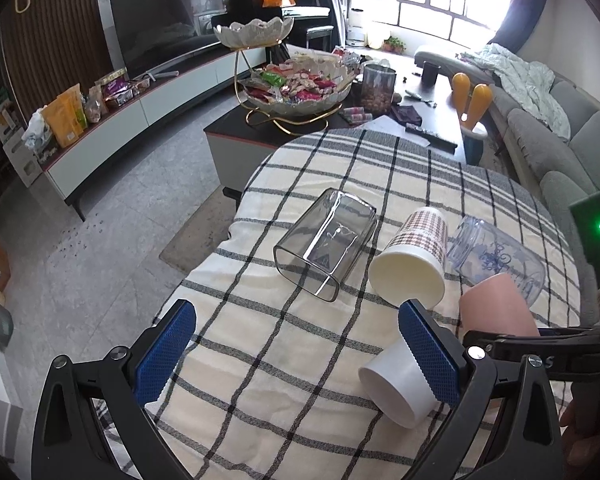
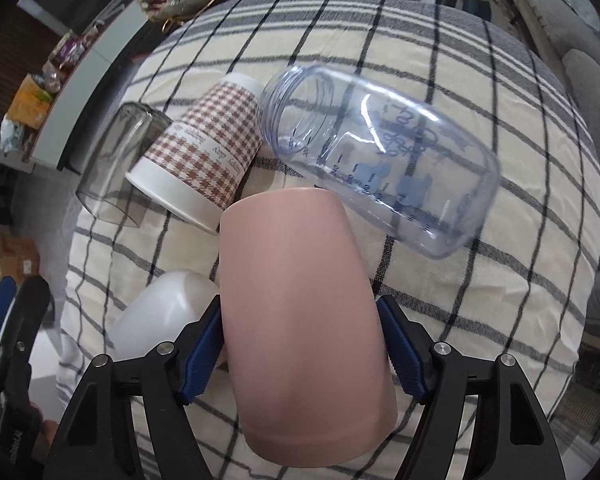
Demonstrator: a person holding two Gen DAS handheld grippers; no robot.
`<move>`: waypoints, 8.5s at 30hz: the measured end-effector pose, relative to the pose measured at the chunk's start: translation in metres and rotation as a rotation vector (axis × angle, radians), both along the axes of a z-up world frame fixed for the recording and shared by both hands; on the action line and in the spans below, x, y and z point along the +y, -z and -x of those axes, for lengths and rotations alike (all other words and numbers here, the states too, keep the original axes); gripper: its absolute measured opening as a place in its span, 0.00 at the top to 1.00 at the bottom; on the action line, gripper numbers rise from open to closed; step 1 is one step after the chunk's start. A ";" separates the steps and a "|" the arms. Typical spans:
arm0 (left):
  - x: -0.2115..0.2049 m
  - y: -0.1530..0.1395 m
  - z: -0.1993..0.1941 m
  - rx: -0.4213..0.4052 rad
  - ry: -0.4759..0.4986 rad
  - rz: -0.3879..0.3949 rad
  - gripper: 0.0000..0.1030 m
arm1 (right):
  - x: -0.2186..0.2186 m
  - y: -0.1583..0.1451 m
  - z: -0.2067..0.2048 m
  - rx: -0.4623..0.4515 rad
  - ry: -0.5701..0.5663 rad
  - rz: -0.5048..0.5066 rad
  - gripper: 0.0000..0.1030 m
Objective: Flip cup upside down
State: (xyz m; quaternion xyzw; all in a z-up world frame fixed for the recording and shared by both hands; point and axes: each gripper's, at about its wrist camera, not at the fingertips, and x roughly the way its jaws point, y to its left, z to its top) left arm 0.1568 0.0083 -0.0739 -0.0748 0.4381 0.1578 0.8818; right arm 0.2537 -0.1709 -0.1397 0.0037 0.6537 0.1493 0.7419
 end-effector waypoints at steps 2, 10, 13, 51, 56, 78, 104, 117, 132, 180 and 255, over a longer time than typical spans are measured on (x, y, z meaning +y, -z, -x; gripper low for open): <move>0.003 -0.006 0.005 -0.015 0.014 0.002 0.00 | -0.008 -0.013 0.009 -0.020 0.058 -0.031 0.29; 0.027 -0.031 0.034 -0.063 0.090 -0.016 0.00 | -0.020 -0.039 0.071 -0.068 0.254 -0.163 0.28; 0.037 -0.038 0.049 -0.089 0.131 -0.019 0.00 | -0.007 -0.040 0.097 -0.078 0.294 -0.200 0.28; 0.121 -0.024 0.109 -0.014 0.197 -0.017 0.00 | 0.083 0.004 0.153 -0.015 0.451 -0.220 0.15; 0.099 -0.029 0.099 0.031 0.240 0.019 0.00 | 0.050 -0.015 0.162 -0.051 0.489 -0.229 0.15; -0.026 0.048 0.009 0.692 0.491 0.055 0.00 | -0.048 -0.076 0.173 -0.234 0.560 -0.109 0.14; -0.050 0.128 -0.001 1.066 0.520 -0.022 0.33 | -0.074 -0.004 0.127 -0.044 0.629 -0.290 0.14; -0.047 0.031 0.003 0.656 0.575 -0.093 0.33 | -0.080 -0.031 0.144 -0.141 0.621 -0.298 0.14; -0.032 0.010 0.052 -0.114 0.500 0.023 0.33 | -0.082 -0.044 0.184 -0.351 0.565 -0.169 0.14; -0.011 -0.024 0.116 -0.131 0.414 0.028 0.14 | -0.056 -0.109 0.228 -0.620 0.476 -0.083 0.14; 0.028 -0.071 0.156 -0.192 0.245 0.054 0.00 | -0.015 -0.156 0.274 -0.865 0.417 0.064 0.01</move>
